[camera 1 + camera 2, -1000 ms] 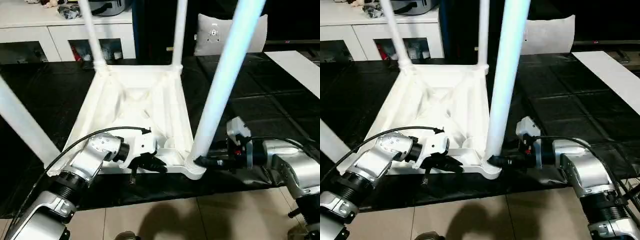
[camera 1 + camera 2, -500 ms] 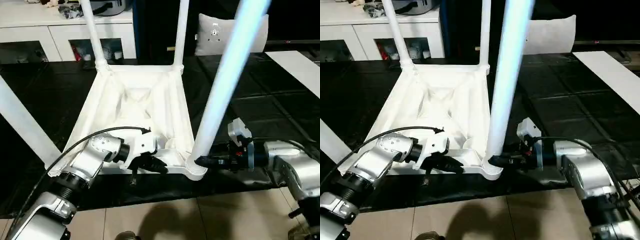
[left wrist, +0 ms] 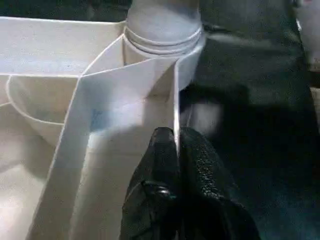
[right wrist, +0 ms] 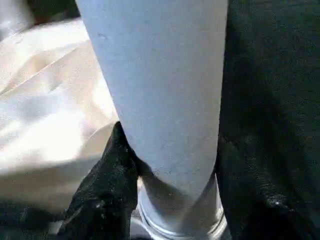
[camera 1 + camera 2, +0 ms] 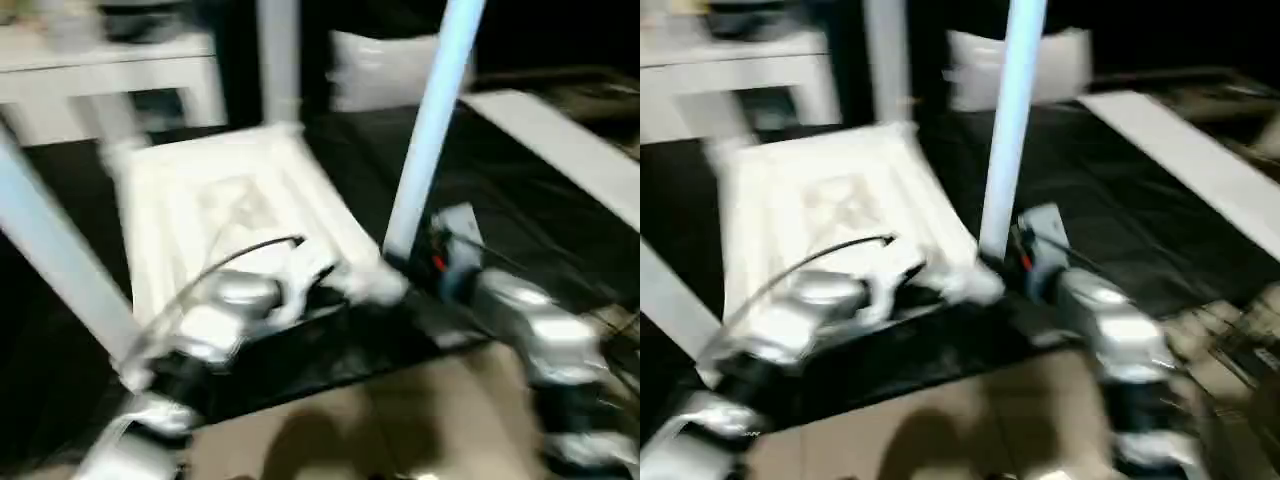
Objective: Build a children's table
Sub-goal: Rotate leg to tighten
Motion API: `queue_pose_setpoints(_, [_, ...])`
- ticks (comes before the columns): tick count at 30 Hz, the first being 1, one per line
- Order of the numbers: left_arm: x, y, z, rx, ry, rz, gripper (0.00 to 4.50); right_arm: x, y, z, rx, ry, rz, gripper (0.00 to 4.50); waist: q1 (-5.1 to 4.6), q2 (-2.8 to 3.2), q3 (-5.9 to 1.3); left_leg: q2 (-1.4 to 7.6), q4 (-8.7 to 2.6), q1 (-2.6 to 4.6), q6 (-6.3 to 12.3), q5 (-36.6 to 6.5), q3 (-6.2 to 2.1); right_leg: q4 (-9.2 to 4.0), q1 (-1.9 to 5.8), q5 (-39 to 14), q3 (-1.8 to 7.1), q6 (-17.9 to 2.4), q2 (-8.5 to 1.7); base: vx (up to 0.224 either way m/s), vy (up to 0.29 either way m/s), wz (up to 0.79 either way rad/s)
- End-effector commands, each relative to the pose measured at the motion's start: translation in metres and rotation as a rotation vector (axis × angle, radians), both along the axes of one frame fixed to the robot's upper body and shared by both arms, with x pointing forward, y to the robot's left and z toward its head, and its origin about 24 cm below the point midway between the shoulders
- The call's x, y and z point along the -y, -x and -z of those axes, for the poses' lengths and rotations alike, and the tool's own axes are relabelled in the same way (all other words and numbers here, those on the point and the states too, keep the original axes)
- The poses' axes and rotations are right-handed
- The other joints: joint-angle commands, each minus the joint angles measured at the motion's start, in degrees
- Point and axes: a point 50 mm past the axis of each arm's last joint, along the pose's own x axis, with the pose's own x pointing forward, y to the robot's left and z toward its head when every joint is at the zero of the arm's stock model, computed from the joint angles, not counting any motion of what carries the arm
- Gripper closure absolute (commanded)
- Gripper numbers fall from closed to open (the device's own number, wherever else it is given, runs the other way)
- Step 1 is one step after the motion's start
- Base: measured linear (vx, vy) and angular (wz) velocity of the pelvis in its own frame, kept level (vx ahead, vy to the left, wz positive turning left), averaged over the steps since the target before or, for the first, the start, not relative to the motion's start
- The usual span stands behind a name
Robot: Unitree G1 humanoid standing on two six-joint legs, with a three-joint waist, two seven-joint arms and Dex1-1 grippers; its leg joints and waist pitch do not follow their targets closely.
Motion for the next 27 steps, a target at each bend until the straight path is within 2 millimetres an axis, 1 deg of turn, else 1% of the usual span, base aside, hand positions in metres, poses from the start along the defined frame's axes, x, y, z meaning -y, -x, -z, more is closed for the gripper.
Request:
queue_pose_setpoints(1, [0.02,-0.008,-0.039,0.147,0.108,0.063,4.5,-0.011,0.0,0.007,-0.038,-0.058,-0.008,1.88,0.16,-1.11,-3.23,-0.4,-3.59,2.01,0.0,-30.5,-0.36,-6.11,1.3,-37.4,1.1,-0.9,-4.15,0.0,0.0,0.0])
queue_pose_setpoints(2, [0.02,-0.007,-0.039,0.152,0.103,0.073,4.5,-0.012,-0.001,0.006,-0.027,-0.064,-0.008,1.88,0.24,-1.22,-3.28,-1.16,-2.68,1.87,0.55,-26.9,0.0,-6.74,1.34,-40.8,0.66,0.1,-4.48,0.0,0.0,0.0])
queue_pose_setpoints(3, [0.018,-0.005,-0.039,0.159,0.087,0.098,4.5,-0.014,0.0,0.002,-0.005,-0.078,-0.022,1.67,0.62,-0.88,-3.54,-1.04,-2.63,0.97,1.54,-22.1,0.0,-6.82,2.06,-41.5,0.64,1.1,-4.72,0.0,0.0,0.0])
queue_pose_setpoints(4, [0.018,-0.005,-0.039,0.16,0.085,0.101,4.5,-0.014,0.0,0.002,-0.003,-0.079,-0.023,1.52,0.76,-0.42,-3.87,-0.31,-3.25,0.5,1.94,-20.4,-0.31,-6.22,2.45,-37.4,0.67,0.6,-4.36,0.0,0.0,0.0])
queue_pose_setpoints(5, [0.018,-0.004,-0.038,0.161,0.08,0.106,4.5,-0.015,0.001,0.001,0.002,-0.081,-0.025,1.45,0.77,-0.27,-3.97,0.09,-3.6,0.2,1.92,-20.1,-0.5,-5.76,2.59,-34.8,0.78,0.0,-4.11,0.0,0.0,0.0])
queue_pose_setpoints(6, [0.016,-0.003,-0.038,0.165,0.074,0.112,4.5,-0.015,0.002,0.0,0.007,-0.073,-0.03,1.45,1.0,-0.24,-4.16,0.52,-3.99,0.19,1.89,-19.8,-0.53,-5.12,2.48,-30.6,1.14,-1.4,-3.73,0.0,0.0,0.0])
queue_pose_setpoints(7, [0.015,-0.003,-0.037,0.166,0.068,0.108,4.5,-0.014,0.002,0.001,0.008,-0.062,-0.029,1.43,1.16,-0.21,-4.32,0.86,-4.21,0.14,1.98,-19.2,-0.54,-4.37,2.54,-26.8,1.6,-3.3,-3.76,0.0,0.0,0.0])
queue_pose_setpoints(8, [0.012,-0.002,-0.035,0.166,0.055,0.104,4.5,-0.01,0.004,0.002,0.014,-0.053,-0.028,1.22,1.48,-0.19,-4.49,1.05,-4.29,-0.01,2.21,-17.8,-0.47,-3.77,2.65,-23.9,1.99,-4.7,-3.74,0.0,0.0,0.0])
queue_pose_setpoints(9, [0.012,-0.002,-0.035,0.166,0.054,0.104,4.5,-0.009,0.004,0.002,0.015,-0.053,-0.027,1.22,1.79,-0.27,-4.65,1.08,-4.24,-0.17,2.54,-15.9,-0.32,-3.26,2.67,-21.0,2.37,-6.0,-3.74,0.0,0.0,0.0])
queue_pose_setpoints(10, [0.012,-0.002,-0.035,0.166,0.052,0.104,4.5,-0.008,0.005,0.003,0.016,-0.054,-0.027,1.09,1.79,-0.27,-4.65,1.08,-4.24,-0.17,2.54,-15.9,-0.32,-3.26,2.67,-21.0,2.37,-6.0,-3.74,0.0,0.0,0.0])
queue_pose_setpoints(11, [0.01,-0.001,-0.034,0.168,0.047,0.115,4.5,-0.004,0.007,0.003,0.028,-0.041,-0.056,1.02,2.4,-0.4,-4.88,0.97,-3.99,-0.38,3.22,-13.0,-0.03,-2.74,2.67,-18.7,2.71,-7.1,-3.75,0.0,0.0,0.0])
queue_pose_setpoints(12, [0.009,-0.001,-0.033,0.17,0.045,0.123,4.5,-0.002,0.009,0.003,0.031,-0.037,-0.073,0.99,2.69,-0.45,-4.92,0.95,-3.92,-0.39,3.5,-12.3,0.04,-2.61,2.65,-18.5,2.78,-7.2,-3.72,0.0,0.0,0.0])
queue_pose_setpoints(13, [0.005,0.001,-0.032,0.174,0.038,0.149,4.5,0.003,0.013,0.002,0.036,-0.027,-0.135,0.86,3.38,-0.37,-5.11,1.03,-3.81,-0.56,4.19,-10.0,0.1,-2.23,2.87,-16.2,2.95,-7.6,-3.74,0.0,0.0,0.0])
queue_pose_setpoints(14, [0.002,0.002,-0.031,0.176,0.03,0.169,4.5,0.006,0.016,0.001,0.034,-0.03,-0.175,0.75,4.0,-0.27,-5.27,1.22,-3.69,-0.61,5.0,-8.0,0.13,-1.75,2.88,-13.5,3.12,-8.0,-3.69,0.0,0.0,0.0])
queue_pose_setpoints(16, [0.0,0.003,-0.031,0.179,0.025,0.191,4.5,0.01,0.019,-0.001,0.036,-0.03,-0.207,0.58,4.41,-0.11,-5.22,1.43,-3.74,-0.57,5.44,-7.3,0.17,-1.49,2.72,-12.0,3.24,-8.8,-3.62,0.0,0.0,0.0])
queue_pose_setpoints(17, [-0.003,0.005,-0.03,0.177,0.021,0.212,4.5,0.015,0.021,-0.003,0.041,-0.028,-0.245,0.52,4.57,-0.29,-5.1,1.33,-3.74,-0.65,5.27,-7.7,0.29,-1.54,2.76,-12.3,3.24,-9.1,-3.6,0.0,0.0,0.0])
queue_pose_setpoints(18, [-0.005,0.005,-0.029,0.175,0.019,0.226,4.5,0.018,0.022,-0.005,0.044,-0.026,-0.27,0.42,4.93,-0.32,-5.13,1.32,-3.74,-0.52,5.1,-8.6,0.36,-1.61,2.81,-13.3,3.3,-8.8,-3.58,0.0,0.0,0.0])
queue_pose_setpoints(19, [-0.008,0.007,-0.029,0.174,0.022,0.257,4.5,0.023,0.024,-0.008,0.051,-0.021,-0.31,0.31,5.23,-0.23,-4.96,1.37,-3.84,-0.44,4.97,-9.5,0.43,-1.74,2.64,-14.7,3.35,-8.5,-3.57,0.0,0.0,0.0])
queue_pose_setpoints(20, [-0.009,0.008,-0.029,0.173,0.024,0.277,4.5,0.026,0.026,-0.01,0.055,-0.018,-0.334,0.31,5.33,-0.3,-4.96,1.42,-3.83,-0.34,4.78,-9.8,0.52,-1.86,2.57,-15.5,3.42,-8.3,-3.54,0.0,0.0,0.0])
queue_pose_setpoints(21, [-0.012,0.01,-0.027,0.172,0.011,0.307,4.5,0.03,0.028,-0.012,0.059,-0.009,-0.379,0.14,5.66,-0.42,-4.84,1.32,-3.85,-0.28,4.45,-10.9,0.57,-2.05,2.47,-17.5,3.43,-7.6,-3.52,0.0,0.0,0.0])
queue_pose_setpoints(22, [-0.017,0.012,-0.025,0.177,-0.008,0.352,4.5,0.033,0.032,-0.014,0.052,0.0,-0.438,0.1,6.02,-0.33,-4.67,1.31,-3.86,0.02,4.08,-12.3,0.65,-2.39,2.15,-20.0,3.48,-6.8,-3.52,0.0,0.0,0.0])
queue_pose_setpoints(23, [-0.018,0.013,-0.025,0.179,-0.014,0.366,4.5,0.034,0.034,-0.015,0.049,0.002,-0.456,0.06,5.98,-0.5,-4.62,1.32,-3.9,0.04,3.99,-12.7,0.72,-2.51,2.16,-21.0,3.49,-6.3,-3.44,0.0,0.0,0.0])
queue_pose_setpoints(24, [-0.021,0.015,-0.024,0.173,-0.019,0.4,4.5,0.036,0.036,-0.017,0.047,0.006,-0.497,0.03,6.2,-0.5,-4.42,1.31,-3.95,0.24,3.68,-13.5,0.8,-2.86,1.92,-23.4,3.45,-5.7,-3.5,0.0,0.0,0.0])
queue_pose_setpoints(26, [-0.025,0.018,-0.022,0.161,-0.036,0.458,4.5,0.04,0.039,-0.018,0.036,0.023,-0.555,0.03,6.44,-0.47,-4.26,1.22,-3.88,0.58,3.03,-15.6,0.76,-3.41,1.61,-27.7,3.2,-4.4,-3.48,0.0,0.0,0.0])
queue_pose_setpoints(27, [-0.029,0.02,-0.02,0.154,-0.06,0.5,4.5,0.043,0.04,-0.019,0.029,0.045,-0.59,0.03,6.41,-0.52,-4.18,1.18,-3.91,0.6,2.92,-16.0,0.8,-3.56,1.59,-28.6,3.17,-4.1,-3.45,0.0,0.0,0.0])
